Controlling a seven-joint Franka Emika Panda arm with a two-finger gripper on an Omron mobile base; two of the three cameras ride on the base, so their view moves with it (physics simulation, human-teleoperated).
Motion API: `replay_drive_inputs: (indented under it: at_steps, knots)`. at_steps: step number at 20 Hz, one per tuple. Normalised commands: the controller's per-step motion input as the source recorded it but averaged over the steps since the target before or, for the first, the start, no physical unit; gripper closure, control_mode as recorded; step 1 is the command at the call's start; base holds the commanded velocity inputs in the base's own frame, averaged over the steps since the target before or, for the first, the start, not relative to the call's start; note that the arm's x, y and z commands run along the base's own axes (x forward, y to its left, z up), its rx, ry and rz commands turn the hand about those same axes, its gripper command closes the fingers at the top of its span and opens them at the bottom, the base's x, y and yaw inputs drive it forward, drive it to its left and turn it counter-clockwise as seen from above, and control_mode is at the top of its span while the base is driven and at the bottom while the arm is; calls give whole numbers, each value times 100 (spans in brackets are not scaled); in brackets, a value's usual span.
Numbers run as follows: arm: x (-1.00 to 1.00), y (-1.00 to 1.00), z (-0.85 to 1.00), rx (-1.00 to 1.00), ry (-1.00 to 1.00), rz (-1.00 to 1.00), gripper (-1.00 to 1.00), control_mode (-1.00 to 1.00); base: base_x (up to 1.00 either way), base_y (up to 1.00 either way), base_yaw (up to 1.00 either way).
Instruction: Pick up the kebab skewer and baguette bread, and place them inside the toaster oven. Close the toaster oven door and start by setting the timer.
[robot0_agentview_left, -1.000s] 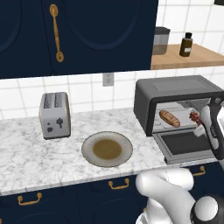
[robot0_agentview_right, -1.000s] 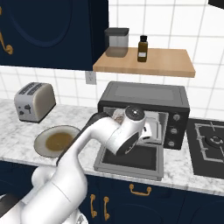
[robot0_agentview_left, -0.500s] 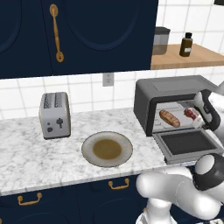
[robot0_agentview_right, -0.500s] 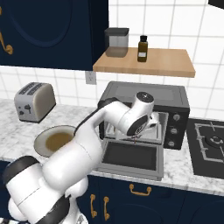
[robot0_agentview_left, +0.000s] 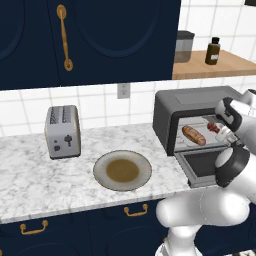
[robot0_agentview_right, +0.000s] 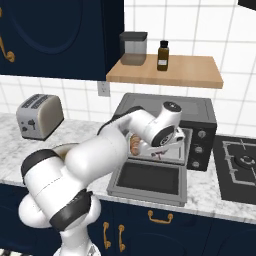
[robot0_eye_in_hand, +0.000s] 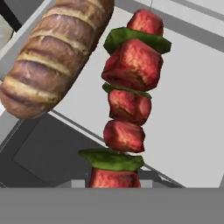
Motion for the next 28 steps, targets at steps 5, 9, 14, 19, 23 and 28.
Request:
replay_drive_inputs:
  at_steps: [5, 9, 14, 19, 23, 28]
  knots:
    - [30, -13, -5, 0, 0, 0, 100, -100, 0, 0, 0]
    - [20, -1, -33, 0, 6, 0, 100, -100, 0, 0, 0]
    - [17, 0, -23, 0, 7, 0, 100, -100, 0, 0, 0]
    - [2, 0, -14, 0, 3, 0, 100, -100, 0, 0, 0]
    - [0, 0, -15, 0, 3, 0, -100, -100, 0, 0, 0]
    - [3, 0, -2, 0, 1, 0, -100, -100, 0, 0, 0]
